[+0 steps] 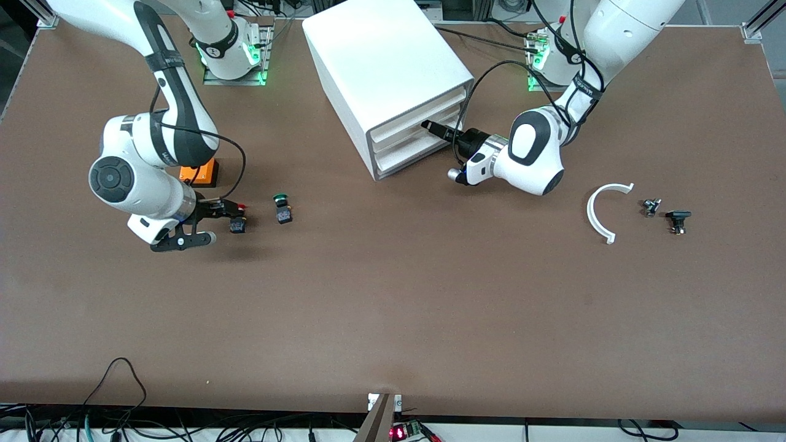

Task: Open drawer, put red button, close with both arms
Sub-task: 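Pull the drawer open with the left gripper while the right gripper grasps the button, then withdraw the left gripper from the drawer while the right gripper lifts the button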

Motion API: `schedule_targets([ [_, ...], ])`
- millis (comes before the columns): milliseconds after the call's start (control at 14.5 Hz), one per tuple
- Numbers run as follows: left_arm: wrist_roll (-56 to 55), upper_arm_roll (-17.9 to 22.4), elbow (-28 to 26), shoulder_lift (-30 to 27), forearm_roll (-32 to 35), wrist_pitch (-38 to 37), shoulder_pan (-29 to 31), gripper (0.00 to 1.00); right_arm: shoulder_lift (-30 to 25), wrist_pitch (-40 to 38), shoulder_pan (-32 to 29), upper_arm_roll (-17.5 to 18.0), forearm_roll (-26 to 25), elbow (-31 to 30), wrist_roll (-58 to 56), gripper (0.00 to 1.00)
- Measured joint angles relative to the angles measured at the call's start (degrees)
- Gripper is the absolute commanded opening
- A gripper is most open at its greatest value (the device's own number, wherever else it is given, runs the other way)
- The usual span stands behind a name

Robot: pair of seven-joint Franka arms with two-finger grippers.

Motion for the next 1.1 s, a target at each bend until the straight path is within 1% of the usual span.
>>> schedule_targets([
  [207,0.4,-0.1,0.2,-0.5,-1.1,-0.3,0.1,0.00,0.6,2.7,-0.3,-0.1,0.0,-1.9,0.0,1.00],
  [414,1.2,0.2,0.2,-0.6,-1.1,-0.2,0.5,0.00,2.2,9.3,-0.3,-0.1,0.0,-5.3,0.0,1.00],
  [621,2.7,3.6,1.1,-1.3,-1.0,-0.4,2.2,0.00,4.0,14.6,-0.3,-0.1,0.0,-7.9,0.0,1.00],
  [759,3.2,6.8,2.7,-2.0,-1.0,-0.1,3.4,0.00,5.0,16.3,-0.3,0.0,0.0,-8.7,0.0,1.00],
  [897,3.3,8.5,4.6,-2.1,-1.0,1.7,4.6,0.00,5.7,17.1,-0.3,0.3,0.0,-9.0,0.0,1.00],
  [966,3.3,9.0,5.6,-2.1,-1.0,2.6,5.0,0.05,6.0,17.5,-0.3,0.6,0.0,-9.0,0.0,1.00],
  [1034,3.1,9.4,6.4,-2.1,-1.0,3.2,5.1,0.89,6.3,17.8,-0.3,0.8,0.0,-9.0,0.0,0.99],
  [1103,3.2,9.7,6.8,-2.1,-1.0,3.5,5.1,1.00,6.6,17.9,-0.2,1.0,0.0,-9.0,0.0,0.99],
])
